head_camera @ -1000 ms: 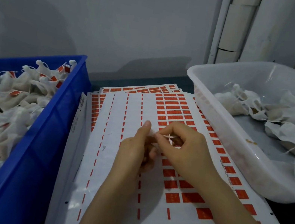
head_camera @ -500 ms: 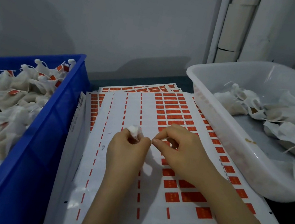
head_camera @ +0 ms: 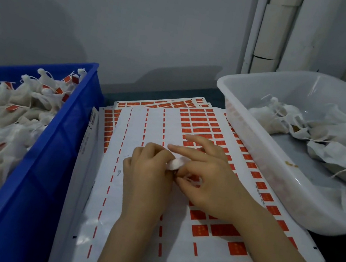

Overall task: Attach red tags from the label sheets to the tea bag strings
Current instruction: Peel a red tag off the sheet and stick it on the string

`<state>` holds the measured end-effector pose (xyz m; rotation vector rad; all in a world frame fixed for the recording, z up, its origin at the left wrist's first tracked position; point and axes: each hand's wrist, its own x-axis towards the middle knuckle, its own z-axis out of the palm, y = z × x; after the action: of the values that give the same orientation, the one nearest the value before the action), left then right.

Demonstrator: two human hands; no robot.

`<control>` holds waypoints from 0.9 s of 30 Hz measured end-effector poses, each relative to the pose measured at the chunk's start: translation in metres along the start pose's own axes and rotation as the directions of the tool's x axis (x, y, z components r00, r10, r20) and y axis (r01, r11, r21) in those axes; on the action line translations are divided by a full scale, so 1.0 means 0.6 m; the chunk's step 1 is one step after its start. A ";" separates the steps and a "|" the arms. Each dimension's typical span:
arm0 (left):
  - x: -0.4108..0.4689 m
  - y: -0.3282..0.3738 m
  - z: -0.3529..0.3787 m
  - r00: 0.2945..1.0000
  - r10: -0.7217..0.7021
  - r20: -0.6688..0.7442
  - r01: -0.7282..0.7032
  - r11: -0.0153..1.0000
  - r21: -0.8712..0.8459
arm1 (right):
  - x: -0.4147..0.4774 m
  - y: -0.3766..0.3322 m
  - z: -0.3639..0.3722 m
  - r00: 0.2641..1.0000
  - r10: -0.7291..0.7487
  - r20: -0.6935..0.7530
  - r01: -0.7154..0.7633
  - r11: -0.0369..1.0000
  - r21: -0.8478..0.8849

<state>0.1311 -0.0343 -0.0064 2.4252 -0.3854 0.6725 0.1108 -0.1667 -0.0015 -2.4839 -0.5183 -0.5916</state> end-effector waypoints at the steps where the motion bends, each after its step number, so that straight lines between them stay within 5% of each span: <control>1: 0.000 0.002 -0.003 0.999 -0.010 -0.042 0.010 1.000 -0.016 | 0.000 -0.001 0.002 1.000 -0.001 -0.013 0.001 1.000 -0.002; 5: 0.004 0.009 -0.009 0.964 -0.255 -0.072 0.230 0.940 -0.252 | 0.002 -0.008 0.007 0.997 0.051 -0.050 -0.051 0.999 0.010; 9: 0.014 0.004 -0.011 0.824 -0.555 0.115 0.540 0.708 -0.455 | 0.005 -0.013 0.013 0.992 0.067 -0.105 -0.070 0.997 -0.023; 17: 0.015 0.010 -0.013 0.687 -0.597 0.413 0.711 0.436 -0.552 | 0.008 -0.017 0.012 0.988 0.058 -0.146 -0.076 0.990 -0.121; 27: 0.013 0.015 -0.011 0.689 -0.605 0.399 0.648 0.268 -0.713 | 0.011 -0.021 0.025 0.989 0.113 -0.096 -0.116 0.993 -0.028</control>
<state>0.1312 -0.0381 0.0068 1.4271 0.2627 -0.0048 0.1150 -0.1467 -0.0048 -2.4835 -0.3292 -0.6730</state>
